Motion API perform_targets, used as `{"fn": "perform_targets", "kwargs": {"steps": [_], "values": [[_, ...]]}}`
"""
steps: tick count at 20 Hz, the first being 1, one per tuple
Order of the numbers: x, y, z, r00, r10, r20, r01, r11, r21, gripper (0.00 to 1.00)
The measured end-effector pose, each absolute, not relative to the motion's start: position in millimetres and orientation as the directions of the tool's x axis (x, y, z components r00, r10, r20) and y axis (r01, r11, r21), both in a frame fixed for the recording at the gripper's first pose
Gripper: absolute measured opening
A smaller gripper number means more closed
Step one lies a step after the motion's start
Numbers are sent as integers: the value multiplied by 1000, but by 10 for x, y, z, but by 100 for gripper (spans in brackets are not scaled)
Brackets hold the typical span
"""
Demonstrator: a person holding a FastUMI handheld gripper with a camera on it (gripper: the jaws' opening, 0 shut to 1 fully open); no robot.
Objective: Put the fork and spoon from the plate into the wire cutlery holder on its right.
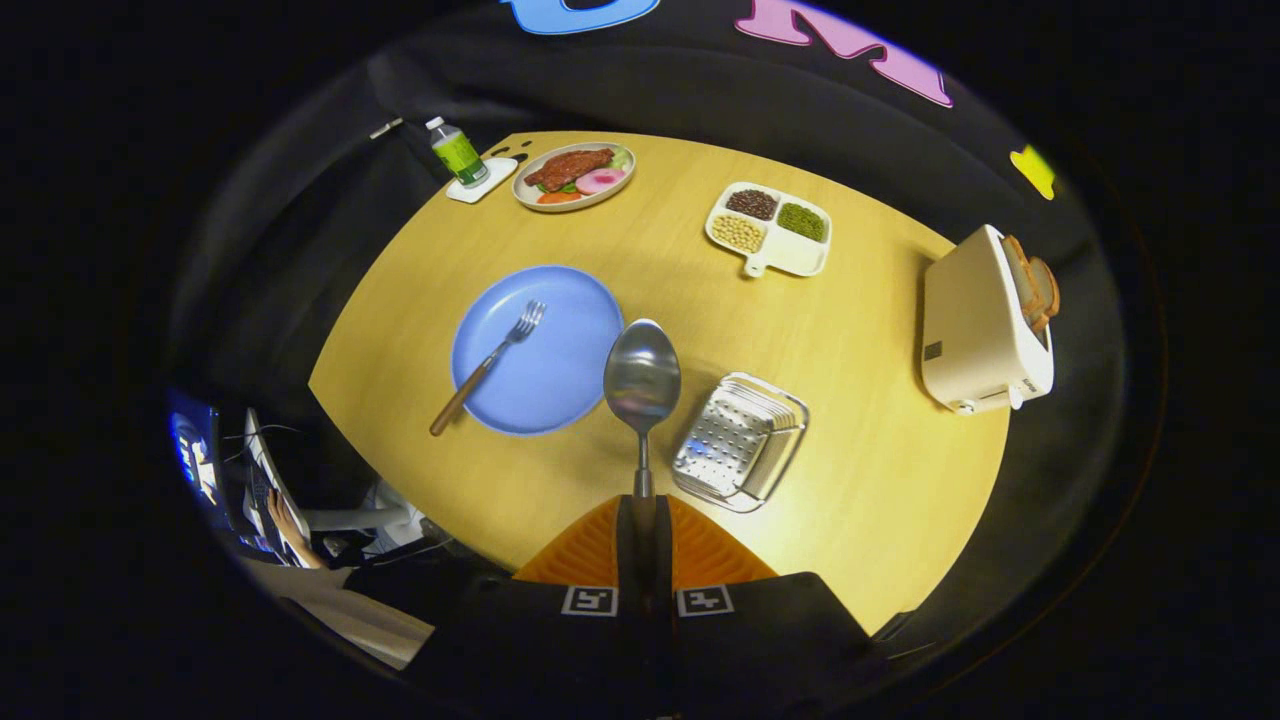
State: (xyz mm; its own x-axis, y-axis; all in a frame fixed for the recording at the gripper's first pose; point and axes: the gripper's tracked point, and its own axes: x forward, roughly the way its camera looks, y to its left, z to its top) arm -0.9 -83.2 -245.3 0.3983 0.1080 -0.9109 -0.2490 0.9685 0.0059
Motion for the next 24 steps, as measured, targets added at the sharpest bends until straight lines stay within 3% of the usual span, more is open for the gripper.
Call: {"fn": "perform_targets", "kwargs": {"steps": [10,24], "values": [[-41,-1310,-2698,200,49,-979,-320,947,-18,7],[27,-1450,-3071,28,7,-1000,-297,955,-2,7]]}}
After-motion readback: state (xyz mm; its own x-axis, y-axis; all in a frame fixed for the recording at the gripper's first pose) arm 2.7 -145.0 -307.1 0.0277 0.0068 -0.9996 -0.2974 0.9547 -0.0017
